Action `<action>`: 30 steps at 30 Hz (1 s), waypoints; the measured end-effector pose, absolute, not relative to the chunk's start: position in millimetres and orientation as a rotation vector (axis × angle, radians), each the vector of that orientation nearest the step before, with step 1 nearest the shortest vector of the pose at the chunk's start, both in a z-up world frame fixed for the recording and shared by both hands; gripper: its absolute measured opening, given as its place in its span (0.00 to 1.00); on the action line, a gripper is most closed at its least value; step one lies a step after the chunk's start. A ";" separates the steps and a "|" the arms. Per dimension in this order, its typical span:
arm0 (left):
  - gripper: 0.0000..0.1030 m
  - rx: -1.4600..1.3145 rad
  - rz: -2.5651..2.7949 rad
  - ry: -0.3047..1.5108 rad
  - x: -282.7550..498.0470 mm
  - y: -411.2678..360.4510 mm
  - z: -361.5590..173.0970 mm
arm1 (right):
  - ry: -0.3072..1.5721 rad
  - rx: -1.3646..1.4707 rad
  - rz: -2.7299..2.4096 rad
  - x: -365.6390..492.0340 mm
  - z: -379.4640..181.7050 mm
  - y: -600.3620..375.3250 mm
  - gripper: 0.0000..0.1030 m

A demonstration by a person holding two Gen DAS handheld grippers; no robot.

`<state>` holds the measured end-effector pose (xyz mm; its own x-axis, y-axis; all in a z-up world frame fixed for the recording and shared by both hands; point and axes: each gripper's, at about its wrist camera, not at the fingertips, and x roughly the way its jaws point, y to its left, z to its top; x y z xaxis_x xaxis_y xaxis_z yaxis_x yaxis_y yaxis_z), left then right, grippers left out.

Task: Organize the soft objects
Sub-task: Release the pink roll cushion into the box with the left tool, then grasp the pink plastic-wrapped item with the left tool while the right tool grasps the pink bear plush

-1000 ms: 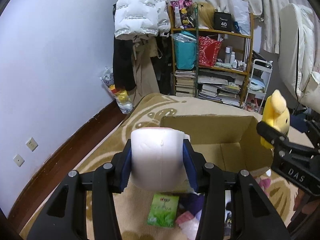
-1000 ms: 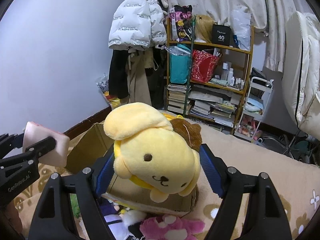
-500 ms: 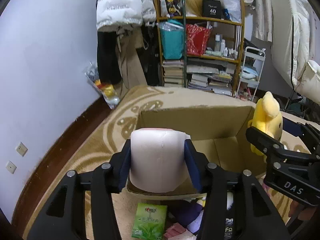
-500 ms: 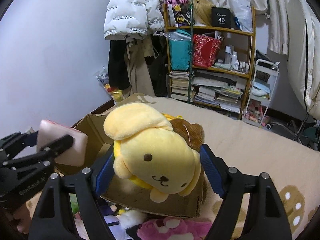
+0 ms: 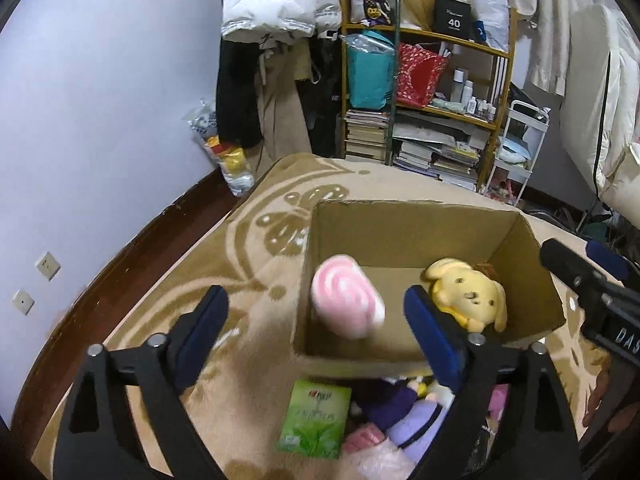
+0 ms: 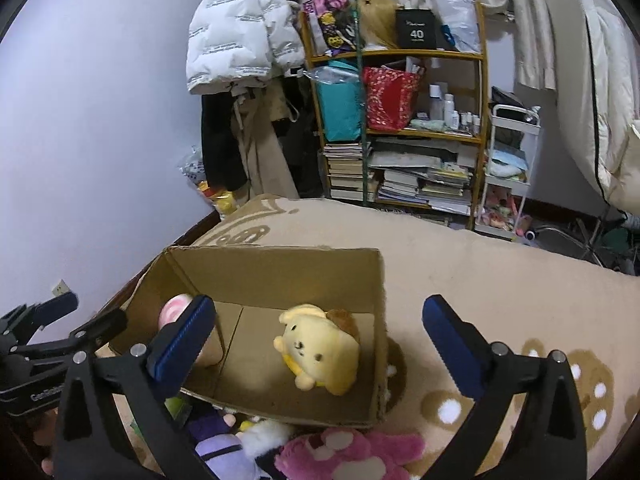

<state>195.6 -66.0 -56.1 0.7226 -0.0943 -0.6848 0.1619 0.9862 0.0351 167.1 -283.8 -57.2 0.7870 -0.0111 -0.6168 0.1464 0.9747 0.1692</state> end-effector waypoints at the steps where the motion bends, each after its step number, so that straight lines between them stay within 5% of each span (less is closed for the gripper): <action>1: 0.92 0.093 -0.136 0.749 191.9 -63.9 -54.2 | 0.659 0.218 -0.090 164.1 -55.2 -285.2 1.00; 30: 0.97 0.062 -0.107 0.943 108.4 -44.8 -87.2 | 0.788 0.240 -0.108 103.8 -63.4 -275.7 1.00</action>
<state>108.4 -44.8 -87.2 0.5827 -0.0646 -0.8101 0.1191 0.9929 0.0066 103.8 -275.7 -63.4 0.7015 -0.0067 -0.7126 0.1854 0.9672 0.1735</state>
